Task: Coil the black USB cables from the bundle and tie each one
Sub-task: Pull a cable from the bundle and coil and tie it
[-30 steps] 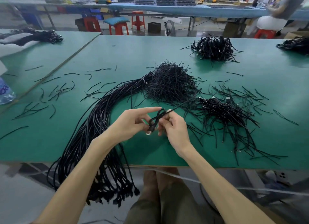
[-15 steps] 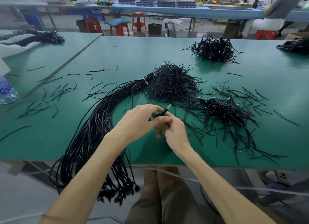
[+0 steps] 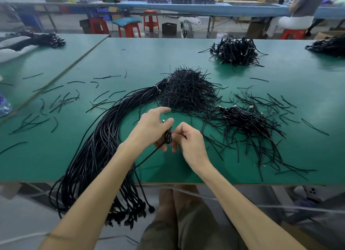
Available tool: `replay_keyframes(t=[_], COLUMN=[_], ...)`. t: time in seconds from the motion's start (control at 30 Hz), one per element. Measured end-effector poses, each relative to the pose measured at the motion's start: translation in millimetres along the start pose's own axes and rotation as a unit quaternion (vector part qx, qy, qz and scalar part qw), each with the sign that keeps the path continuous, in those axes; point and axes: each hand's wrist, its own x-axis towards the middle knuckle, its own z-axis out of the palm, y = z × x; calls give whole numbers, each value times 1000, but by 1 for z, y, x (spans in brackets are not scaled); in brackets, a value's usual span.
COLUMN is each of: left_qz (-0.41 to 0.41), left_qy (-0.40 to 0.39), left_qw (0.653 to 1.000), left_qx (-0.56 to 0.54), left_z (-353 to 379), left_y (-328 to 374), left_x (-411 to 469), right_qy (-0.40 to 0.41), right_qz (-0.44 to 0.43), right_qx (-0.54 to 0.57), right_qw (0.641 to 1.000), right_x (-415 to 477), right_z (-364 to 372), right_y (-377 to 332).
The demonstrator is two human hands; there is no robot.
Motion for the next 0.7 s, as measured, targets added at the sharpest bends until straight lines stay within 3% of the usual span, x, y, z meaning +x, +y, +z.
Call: replay_keyframes(t=[0.17,0.37,0.57,0.7], left_qz=[12,81,111,114], left_qy=[-59,-121,-23,-17], left_qw=[997,986,969,978], left_qx=[-52,80,219,174], left_z=[-5,-12,-6,1], left_y=[-4,-10,-10,-3], left_x=[3,7,-2,-9], right_qy=[29,65,81,83], right_qz=[27,54,56,56], right_qx=[62,124,158,148], right_qw=[997,989,983,984], right_x=[2,2,4,5], right_z=[-3,-7,-7,-7], right_y=[3,7,9,9])
